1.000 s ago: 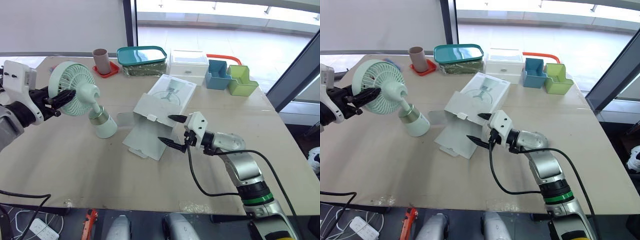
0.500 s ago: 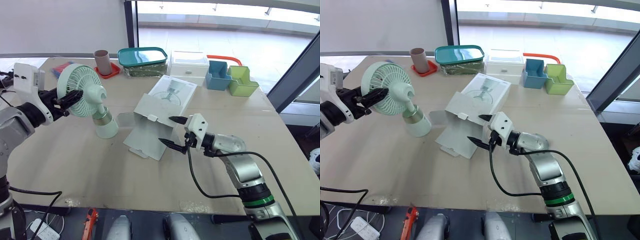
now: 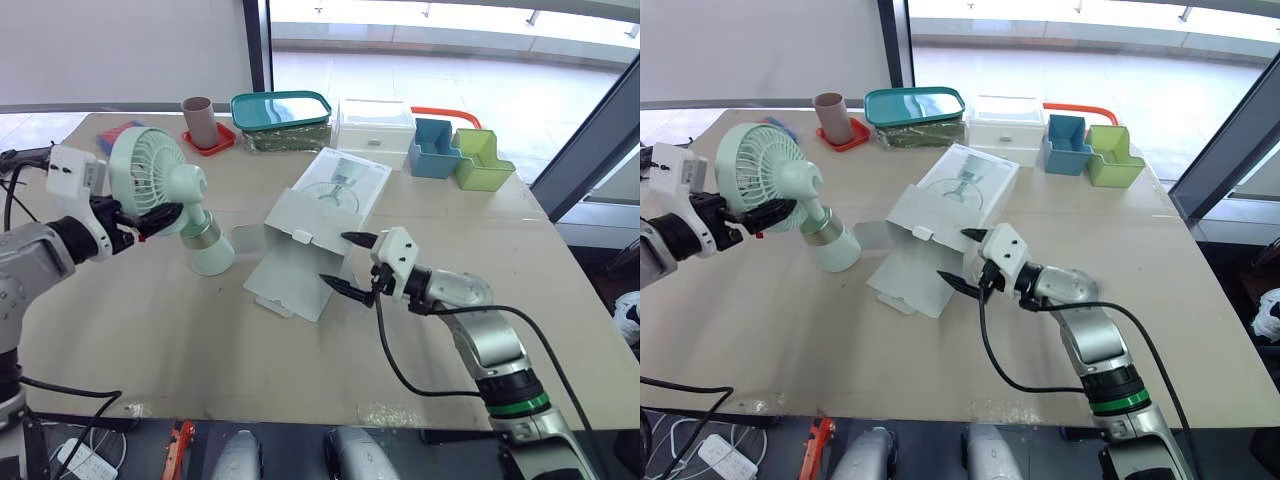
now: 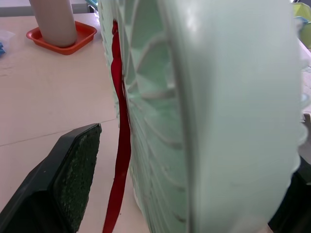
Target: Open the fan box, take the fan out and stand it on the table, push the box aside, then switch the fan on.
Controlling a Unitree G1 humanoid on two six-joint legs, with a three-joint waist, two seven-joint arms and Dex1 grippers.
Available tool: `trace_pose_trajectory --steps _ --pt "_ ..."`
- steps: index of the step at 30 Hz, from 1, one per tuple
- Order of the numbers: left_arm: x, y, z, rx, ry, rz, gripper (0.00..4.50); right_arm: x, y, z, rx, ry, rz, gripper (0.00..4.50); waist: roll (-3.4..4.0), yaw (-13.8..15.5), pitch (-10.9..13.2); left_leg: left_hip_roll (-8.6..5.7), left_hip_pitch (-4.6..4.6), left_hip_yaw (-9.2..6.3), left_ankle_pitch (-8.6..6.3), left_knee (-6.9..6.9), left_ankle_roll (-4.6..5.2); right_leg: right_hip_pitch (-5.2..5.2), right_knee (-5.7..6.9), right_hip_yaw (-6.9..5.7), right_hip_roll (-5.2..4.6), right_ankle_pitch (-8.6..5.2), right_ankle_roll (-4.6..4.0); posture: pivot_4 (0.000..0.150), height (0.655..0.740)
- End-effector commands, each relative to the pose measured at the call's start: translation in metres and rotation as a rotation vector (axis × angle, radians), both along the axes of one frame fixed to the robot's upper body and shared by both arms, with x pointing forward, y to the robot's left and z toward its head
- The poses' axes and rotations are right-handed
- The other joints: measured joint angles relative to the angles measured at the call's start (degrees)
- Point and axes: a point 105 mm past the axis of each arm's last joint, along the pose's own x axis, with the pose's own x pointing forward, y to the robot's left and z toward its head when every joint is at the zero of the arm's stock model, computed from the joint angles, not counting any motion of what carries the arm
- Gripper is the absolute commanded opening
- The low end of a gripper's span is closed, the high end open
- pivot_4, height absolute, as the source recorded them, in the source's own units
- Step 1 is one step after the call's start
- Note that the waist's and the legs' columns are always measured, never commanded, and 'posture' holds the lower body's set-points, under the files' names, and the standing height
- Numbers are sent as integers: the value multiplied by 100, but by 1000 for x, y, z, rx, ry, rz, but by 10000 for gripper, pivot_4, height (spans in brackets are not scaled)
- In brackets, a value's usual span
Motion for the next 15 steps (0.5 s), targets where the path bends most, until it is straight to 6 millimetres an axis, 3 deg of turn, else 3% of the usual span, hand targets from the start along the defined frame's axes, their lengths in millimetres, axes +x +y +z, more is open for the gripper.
trace_pose_trajectory --steps 1,15 --pt "-12 9 17 19 -80 -33 44232 -3 -3 13 24 -49 0 45000 0 -5 0 0 0 0 0 0 0 0 0 0 0 0 0 1500 7400" --pt "-21 20 -7 20 -68 -28 44232 -5 -3 11 17 -34 6 45000 0 -17 1 3 3 2 0 -3 0 -1 0 3 1 -2 -2 1500 7400"
